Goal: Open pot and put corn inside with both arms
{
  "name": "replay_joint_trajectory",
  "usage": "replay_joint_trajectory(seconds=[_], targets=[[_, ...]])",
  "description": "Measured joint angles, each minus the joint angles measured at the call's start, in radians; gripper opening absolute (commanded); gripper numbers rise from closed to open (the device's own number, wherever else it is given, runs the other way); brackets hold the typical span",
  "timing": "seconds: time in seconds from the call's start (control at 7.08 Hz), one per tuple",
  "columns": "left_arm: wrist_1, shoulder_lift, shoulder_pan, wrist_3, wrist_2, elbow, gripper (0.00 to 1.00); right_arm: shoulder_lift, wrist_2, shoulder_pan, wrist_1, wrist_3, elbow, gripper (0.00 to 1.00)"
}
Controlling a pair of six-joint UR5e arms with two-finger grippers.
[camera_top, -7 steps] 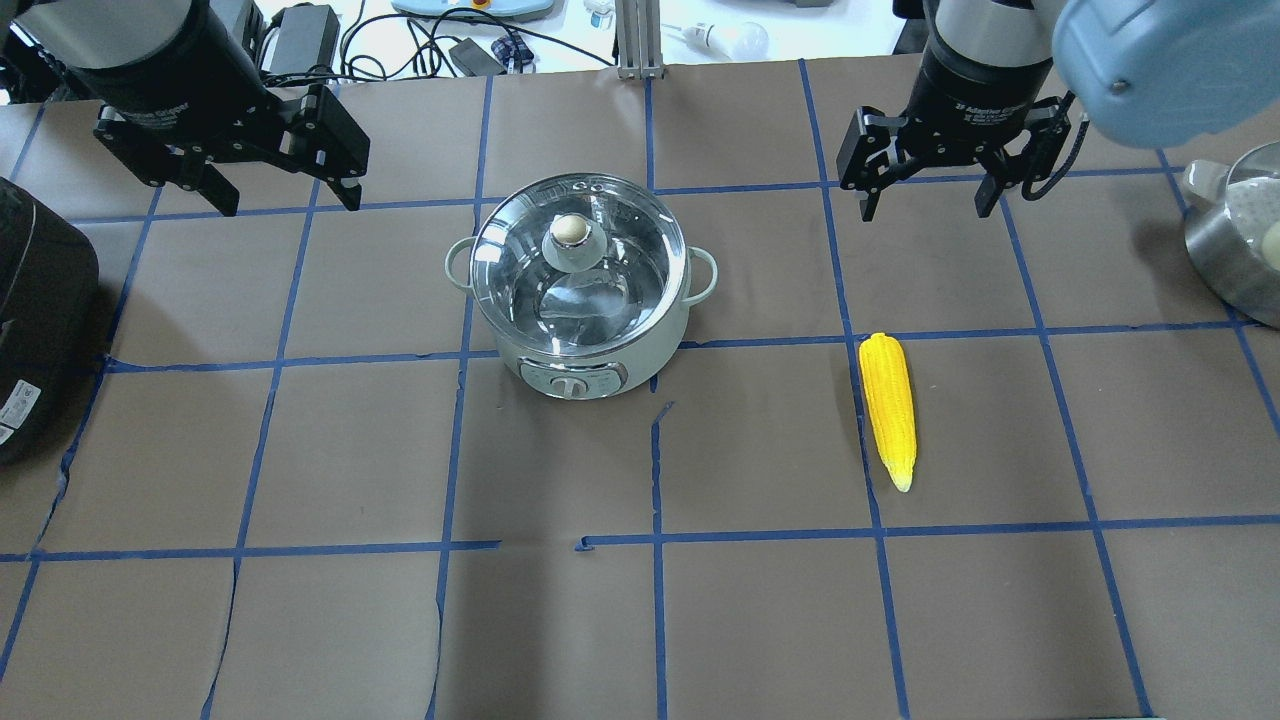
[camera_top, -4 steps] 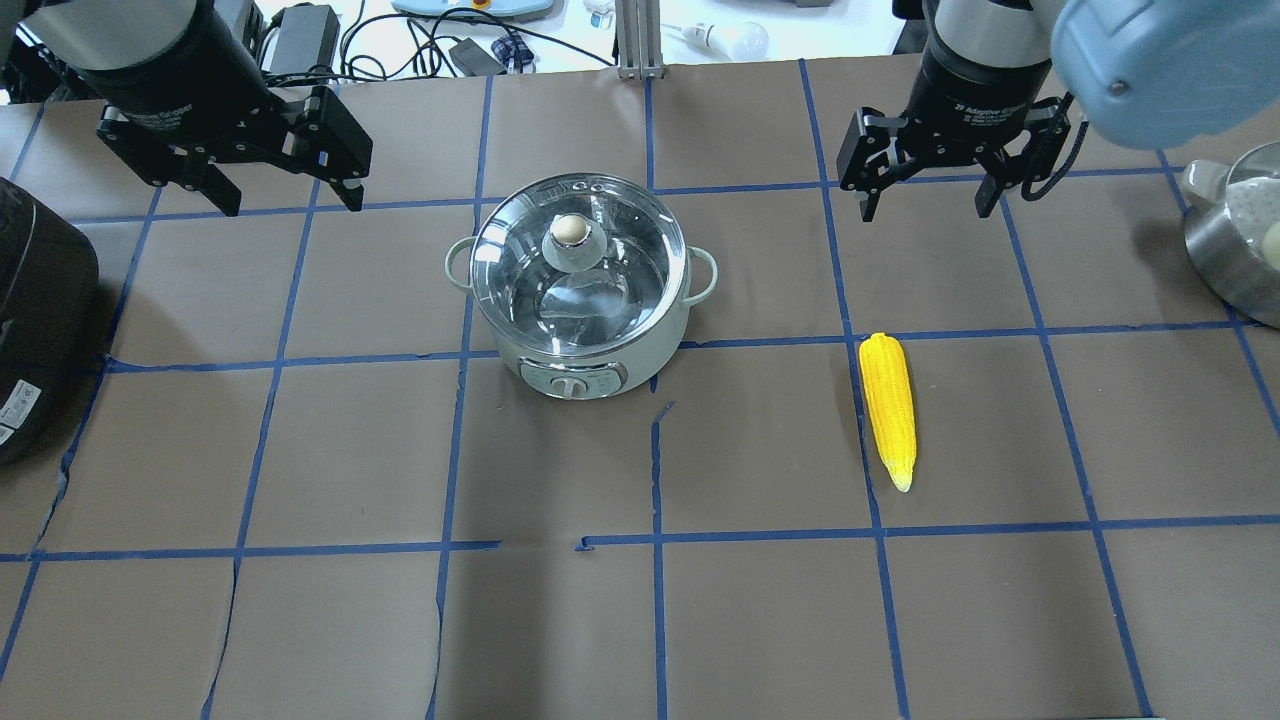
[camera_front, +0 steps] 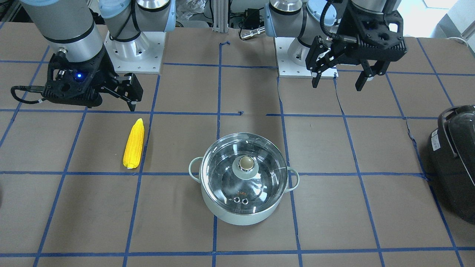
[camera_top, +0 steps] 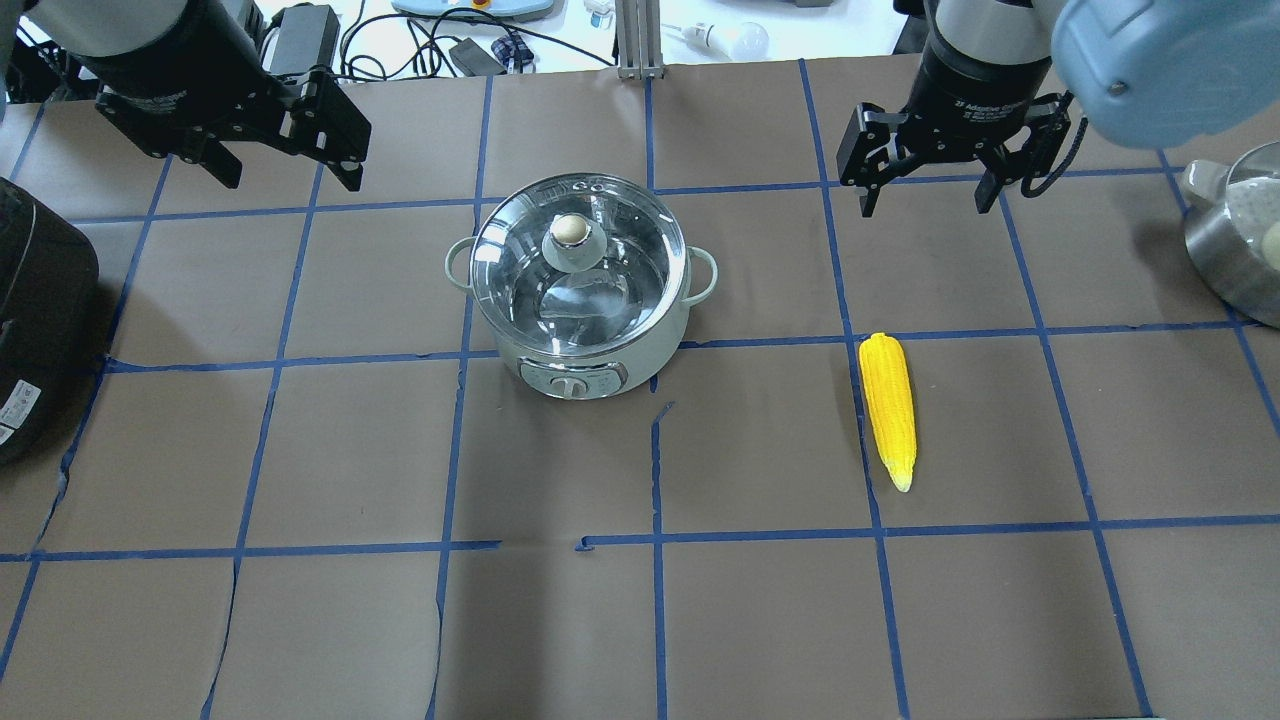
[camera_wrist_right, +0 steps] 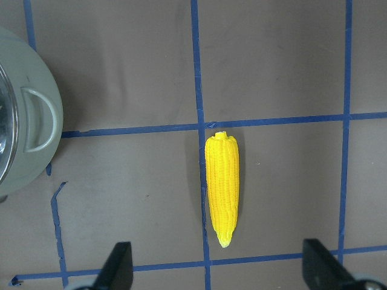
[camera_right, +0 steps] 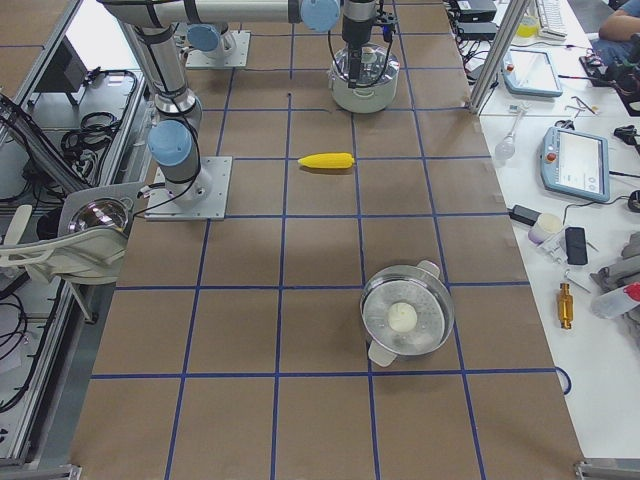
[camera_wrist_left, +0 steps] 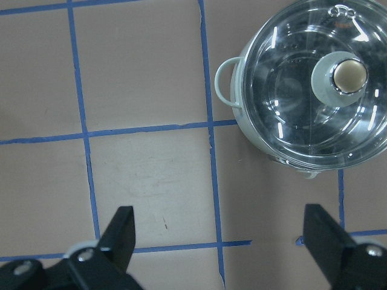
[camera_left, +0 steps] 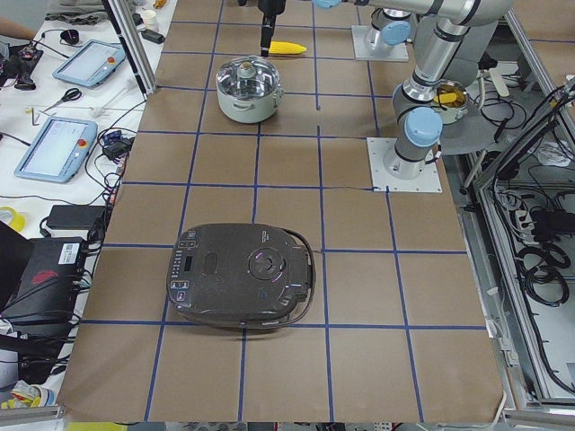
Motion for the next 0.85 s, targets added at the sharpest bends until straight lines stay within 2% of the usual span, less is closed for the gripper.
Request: replay_joint_trajectory(seconds=[0.85], targets=[[-0.008, 0.003, 0.0, -0.011, -0.005, -0.003, 1.0, 0.002, 0.002, 0.001, -0.003, -0.002, 0.0, 1.0]])
